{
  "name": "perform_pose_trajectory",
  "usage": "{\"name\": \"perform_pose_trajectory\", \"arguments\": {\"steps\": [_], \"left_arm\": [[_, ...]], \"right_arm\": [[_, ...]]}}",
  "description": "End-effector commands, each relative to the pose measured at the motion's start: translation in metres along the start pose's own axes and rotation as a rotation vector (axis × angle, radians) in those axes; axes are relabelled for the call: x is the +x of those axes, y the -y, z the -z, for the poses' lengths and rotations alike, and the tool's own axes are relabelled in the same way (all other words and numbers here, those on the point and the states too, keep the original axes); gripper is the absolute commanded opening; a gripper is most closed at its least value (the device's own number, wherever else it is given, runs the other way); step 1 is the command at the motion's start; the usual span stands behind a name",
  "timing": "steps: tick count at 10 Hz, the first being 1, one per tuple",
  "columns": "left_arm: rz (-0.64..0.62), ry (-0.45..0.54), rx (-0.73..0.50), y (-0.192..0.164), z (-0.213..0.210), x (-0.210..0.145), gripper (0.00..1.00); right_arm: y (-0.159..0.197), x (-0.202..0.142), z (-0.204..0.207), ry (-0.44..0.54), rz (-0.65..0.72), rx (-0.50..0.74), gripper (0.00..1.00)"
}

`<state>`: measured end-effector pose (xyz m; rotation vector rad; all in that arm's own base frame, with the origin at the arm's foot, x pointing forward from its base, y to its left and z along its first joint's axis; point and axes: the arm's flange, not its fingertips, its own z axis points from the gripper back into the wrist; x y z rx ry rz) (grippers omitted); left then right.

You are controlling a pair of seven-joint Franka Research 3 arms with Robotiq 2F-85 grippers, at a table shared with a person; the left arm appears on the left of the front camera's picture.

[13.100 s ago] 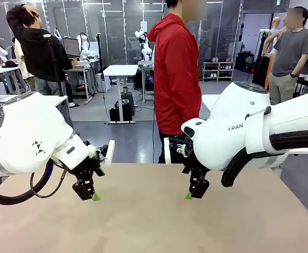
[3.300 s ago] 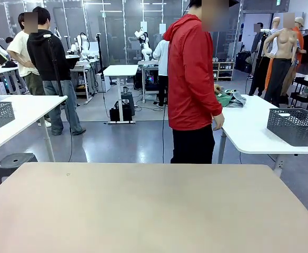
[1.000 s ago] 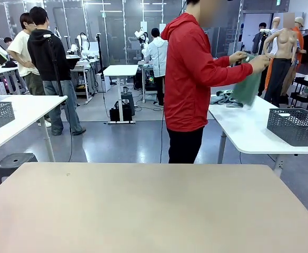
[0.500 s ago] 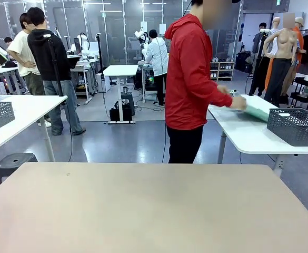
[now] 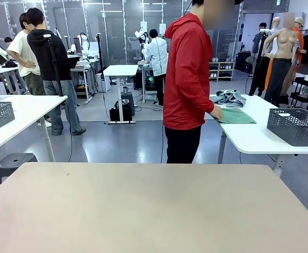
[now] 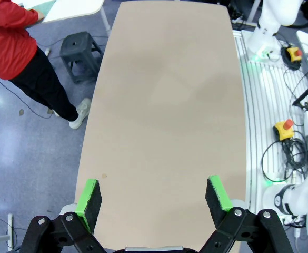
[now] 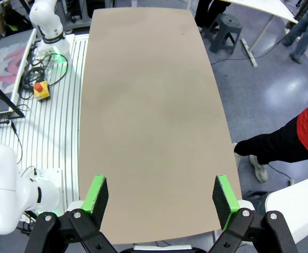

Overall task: Fold the towels and place them in the basket.
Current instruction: When a person lays out a Towel with hook on the table, fold it in half twice.

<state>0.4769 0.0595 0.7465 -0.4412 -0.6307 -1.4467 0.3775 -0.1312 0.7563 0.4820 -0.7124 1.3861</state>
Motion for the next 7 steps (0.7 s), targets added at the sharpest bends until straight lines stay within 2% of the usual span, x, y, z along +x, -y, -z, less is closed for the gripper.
{"name": "perform_pose_trajectory", "arguments": {"steps": [1, 7], "left_arm": [[0.001, 0.0, 0.003, 0.0012, -0.0014, 0.0011, 1.0], [0.001, 0.0, 0.003, 0.0012, -0.0014, 0.0011, 1.0]], "right_arm": [[-0.0018, 0.0007, 0.001, 0.005, -0.005, 0.003, 1.0], [-0.0018, 0.0007, 0.001, 0.005, -0.005, 0.003, 1.0]]}}
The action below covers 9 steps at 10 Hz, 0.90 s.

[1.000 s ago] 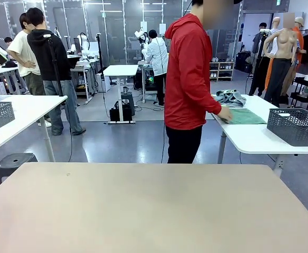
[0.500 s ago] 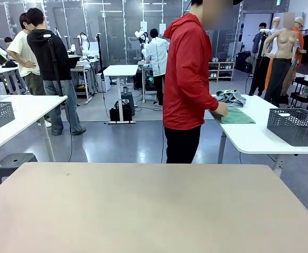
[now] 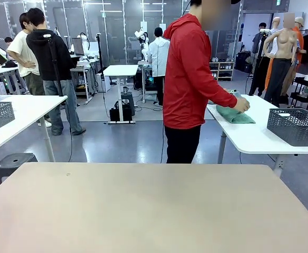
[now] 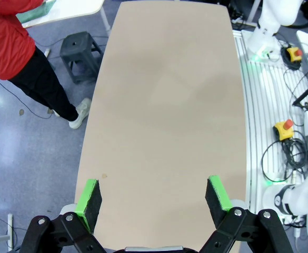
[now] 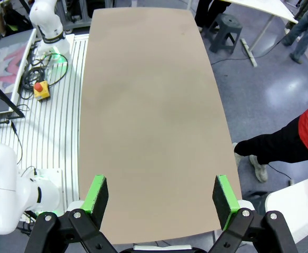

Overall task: Fold the towels and place them in the basket.
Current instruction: When a person lays out a Towel with hook on the table, fold it in half twice.

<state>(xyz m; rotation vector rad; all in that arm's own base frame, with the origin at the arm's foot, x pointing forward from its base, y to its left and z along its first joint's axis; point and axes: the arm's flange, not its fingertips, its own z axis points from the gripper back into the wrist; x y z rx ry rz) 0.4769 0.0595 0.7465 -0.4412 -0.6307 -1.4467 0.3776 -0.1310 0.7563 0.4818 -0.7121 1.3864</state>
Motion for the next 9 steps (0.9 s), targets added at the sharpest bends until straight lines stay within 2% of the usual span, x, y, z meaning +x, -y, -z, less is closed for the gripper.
{"name": "perform_pose_trajectory", "arguments": {"steps": [1, 9], "left_arm": [[0.001, 0.0, 0.003, 0.0012, -0.0014, 0.0011, 1.0], [0.001, 0.0, 0.003, 0.0012, -0.0014, 0.0011, 1.0]], "right_arm": [[-0.0018, 0.0006, 0.0009, 0.005, -0.004, 0.003, 1.0], [-0.0018, 0.0006, 0.0009, 0.005, -0.004, 0.003, 1.0]]}}
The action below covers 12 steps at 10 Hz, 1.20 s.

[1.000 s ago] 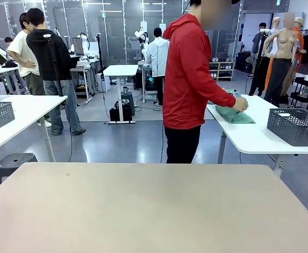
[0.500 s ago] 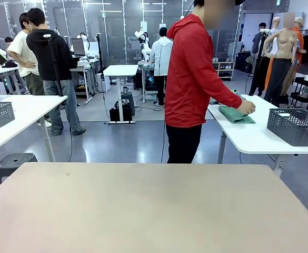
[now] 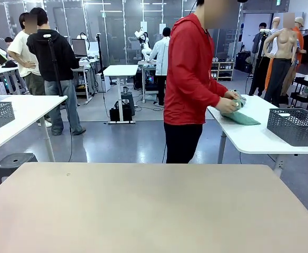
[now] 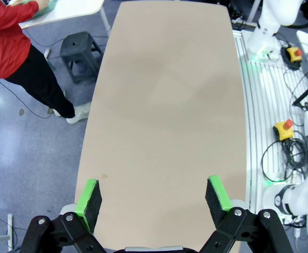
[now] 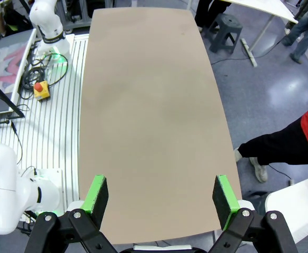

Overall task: Fold the towels and place them in the basket.
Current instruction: When a person lays out a Towel with hook on the table, fold it in half twice.

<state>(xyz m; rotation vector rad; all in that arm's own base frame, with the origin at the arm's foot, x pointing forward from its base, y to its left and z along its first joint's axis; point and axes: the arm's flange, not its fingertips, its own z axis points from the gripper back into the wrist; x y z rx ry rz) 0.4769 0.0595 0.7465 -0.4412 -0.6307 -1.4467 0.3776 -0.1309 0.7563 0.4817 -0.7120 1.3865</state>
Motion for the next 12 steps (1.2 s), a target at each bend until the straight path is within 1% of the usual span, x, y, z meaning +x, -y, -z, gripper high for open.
{"name": "perform_pose_trajectory", "arguments": {"steps": [1, 12], "left_arm": [[0.001, 0.0, 0.003, 0.0012, -0.0014, 0.0011, 1.0], [0.001, 0.0, 0.003, 0.0012, -0.0014, 0.0011, 1.0]], "right_arm": [[-0.0018, 0.0005, 0.0008, 0.005, -0.004, 0.003, 1.0], [-0.0018, 0.0005, 0.0008, 0.005, -0.004, 0.003, 1.0]]}}
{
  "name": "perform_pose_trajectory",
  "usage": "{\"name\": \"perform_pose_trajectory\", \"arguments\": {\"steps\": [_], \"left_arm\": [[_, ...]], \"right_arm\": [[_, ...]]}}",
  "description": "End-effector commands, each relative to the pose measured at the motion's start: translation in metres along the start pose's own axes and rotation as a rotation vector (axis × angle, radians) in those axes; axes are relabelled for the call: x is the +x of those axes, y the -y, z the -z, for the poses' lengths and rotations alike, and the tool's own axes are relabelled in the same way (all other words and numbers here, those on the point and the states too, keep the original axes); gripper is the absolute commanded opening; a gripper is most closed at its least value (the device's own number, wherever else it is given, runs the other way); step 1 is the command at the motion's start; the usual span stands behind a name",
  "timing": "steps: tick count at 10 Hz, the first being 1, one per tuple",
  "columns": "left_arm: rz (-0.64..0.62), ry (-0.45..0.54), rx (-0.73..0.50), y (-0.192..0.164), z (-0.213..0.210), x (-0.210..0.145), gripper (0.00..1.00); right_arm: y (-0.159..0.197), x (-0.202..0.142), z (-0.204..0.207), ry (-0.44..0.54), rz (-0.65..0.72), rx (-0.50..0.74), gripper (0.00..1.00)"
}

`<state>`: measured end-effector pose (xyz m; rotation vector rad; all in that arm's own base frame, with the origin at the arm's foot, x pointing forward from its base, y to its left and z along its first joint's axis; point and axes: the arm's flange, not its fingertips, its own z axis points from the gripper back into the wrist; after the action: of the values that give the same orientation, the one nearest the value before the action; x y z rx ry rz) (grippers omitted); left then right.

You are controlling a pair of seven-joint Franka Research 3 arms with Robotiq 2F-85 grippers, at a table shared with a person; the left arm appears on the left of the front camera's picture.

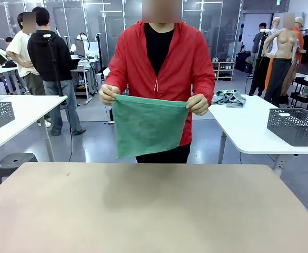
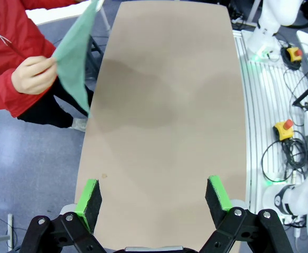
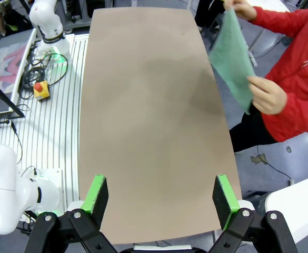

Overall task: Fold the towels and place them in the basket.
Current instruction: When a person lays out a Towel with hook on the table, fold it in half twice.

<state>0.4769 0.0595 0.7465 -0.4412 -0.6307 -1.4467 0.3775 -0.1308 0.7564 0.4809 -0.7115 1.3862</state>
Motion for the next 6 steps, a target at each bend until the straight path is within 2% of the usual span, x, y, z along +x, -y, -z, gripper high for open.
{"name": "perform_pose_trajectory", "arguments": {"steps": [1, 6], "left_arm": [[0.001, 0.0, 0.003, 0.0012, -0.0014, 0.0011, 1.0], [0.001, 0.0, 0.003, 0.0012, -0.0014, 0.0011, 1.0]], "right_arm": [[-0.0017, 0.0004, 0.0008, 0.006, -0.005, 0.004, 1.0], [-0.0017, 0.0004, 0.0008, 0.006, -0.005, 0.004, 1.0]]}}
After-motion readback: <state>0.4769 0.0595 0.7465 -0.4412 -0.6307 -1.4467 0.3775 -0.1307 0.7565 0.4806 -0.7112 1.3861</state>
